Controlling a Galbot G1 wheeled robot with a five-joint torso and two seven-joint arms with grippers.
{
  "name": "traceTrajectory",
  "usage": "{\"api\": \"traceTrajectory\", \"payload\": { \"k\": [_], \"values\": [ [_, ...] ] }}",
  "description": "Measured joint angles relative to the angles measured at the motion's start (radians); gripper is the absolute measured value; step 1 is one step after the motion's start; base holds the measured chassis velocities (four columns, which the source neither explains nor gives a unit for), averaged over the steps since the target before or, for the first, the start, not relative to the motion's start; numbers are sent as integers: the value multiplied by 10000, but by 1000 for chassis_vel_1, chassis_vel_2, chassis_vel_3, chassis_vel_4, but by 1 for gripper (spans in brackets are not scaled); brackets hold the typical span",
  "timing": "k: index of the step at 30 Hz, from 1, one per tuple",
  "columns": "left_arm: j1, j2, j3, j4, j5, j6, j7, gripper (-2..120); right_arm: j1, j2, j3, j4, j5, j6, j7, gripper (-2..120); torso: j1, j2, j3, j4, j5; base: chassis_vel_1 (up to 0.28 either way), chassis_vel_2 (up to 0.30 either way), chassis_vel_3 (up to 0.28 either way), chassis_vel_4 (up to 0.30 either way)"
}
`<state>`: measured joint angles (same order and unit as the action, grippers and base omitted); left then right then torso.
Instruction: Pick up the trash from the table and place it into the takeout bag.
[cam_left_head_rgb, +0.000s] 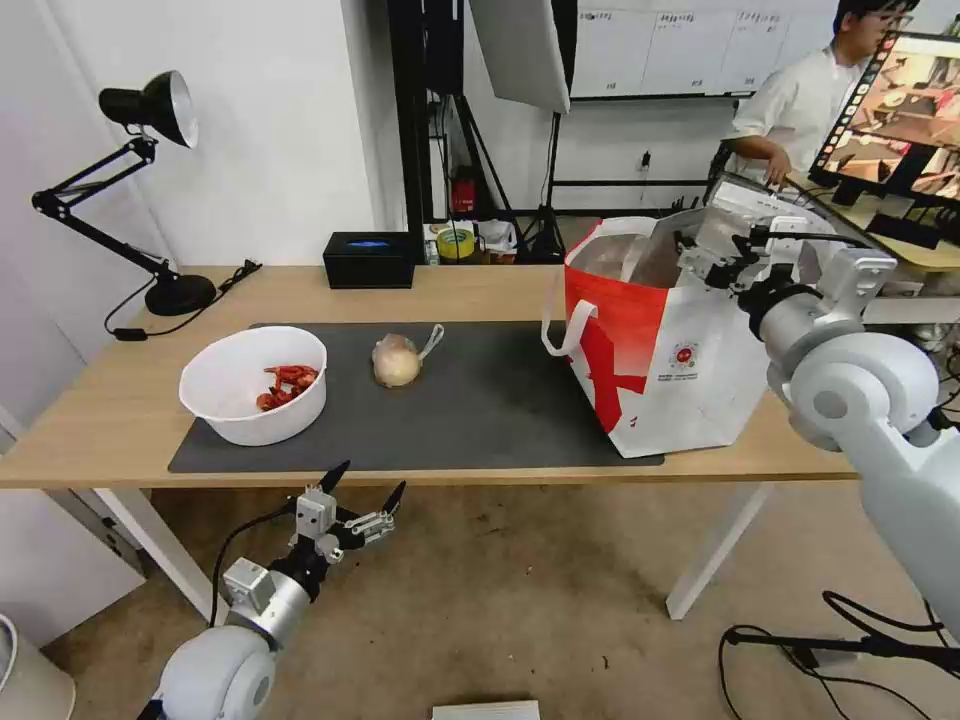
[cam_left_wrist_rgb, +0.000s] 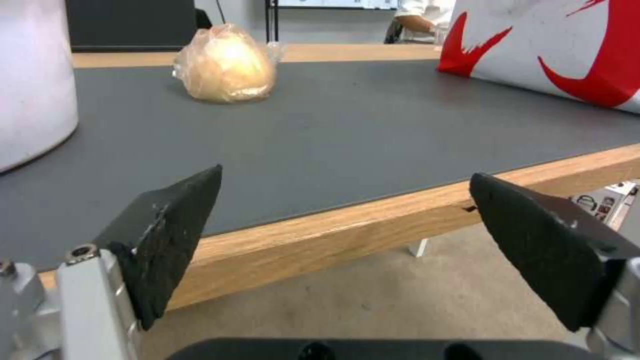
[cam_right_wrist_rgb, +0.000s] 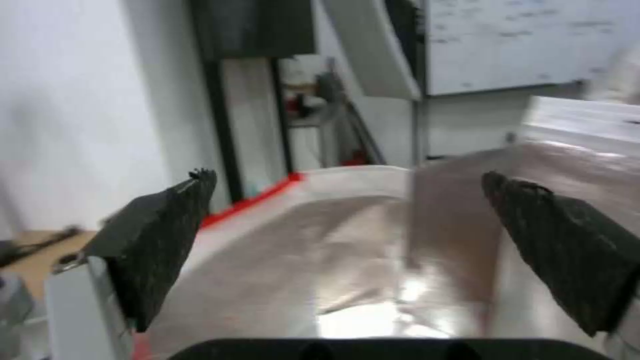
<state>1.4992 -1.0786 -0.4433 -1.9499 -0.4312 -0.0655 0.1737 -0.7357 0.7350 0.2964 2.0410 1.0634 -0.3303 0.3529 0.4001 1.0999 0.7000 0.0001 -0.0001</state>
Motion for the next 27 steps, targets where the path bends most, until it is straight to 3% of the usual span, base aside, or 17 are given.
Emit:
{"api": "traceTrajectory", "payload": {
  "k": [10,14,17,18,21,27],
  "values": [
    [-14,11,-92,0,-83,5,1,100,-2200,-196,410,2047,-355,622,-1328,100,-1,1,-2,-1,-1,0,0,0,0],
    [-40,-53,-107,51,-127,-1,10,100,-3570,-52,653,2520,-1488,1065,-1814,100,-1,1,-2,2,-5,0,0,0,0],
    [-36,-63,-149,87,-148,-24,12,100,-5432,552,1176,2595,-3028,1988,-2397,100,-1,1,-2,-2,1,0,0,0,0],
    [-36,-63,-149,87,-148,-24,12,100,-5432,552,1176,2595,-3028,1988,-2397,100,-1,1,-2,-2,1,0,0,0,0],
    [35,-40,-219,193,-162,-124,27,100,-7228,1563,1391,2267,-4460,3200,-2800,100,-2,1,-1,-2,3,0,0,0,0],
    [114,-33,-262,311,-156,-243,62,100,-8586,2601,1062,1433,-5904,4453,-2901,100,-2,1,-1,-2,0,0,0,0,0]
  ]
}}
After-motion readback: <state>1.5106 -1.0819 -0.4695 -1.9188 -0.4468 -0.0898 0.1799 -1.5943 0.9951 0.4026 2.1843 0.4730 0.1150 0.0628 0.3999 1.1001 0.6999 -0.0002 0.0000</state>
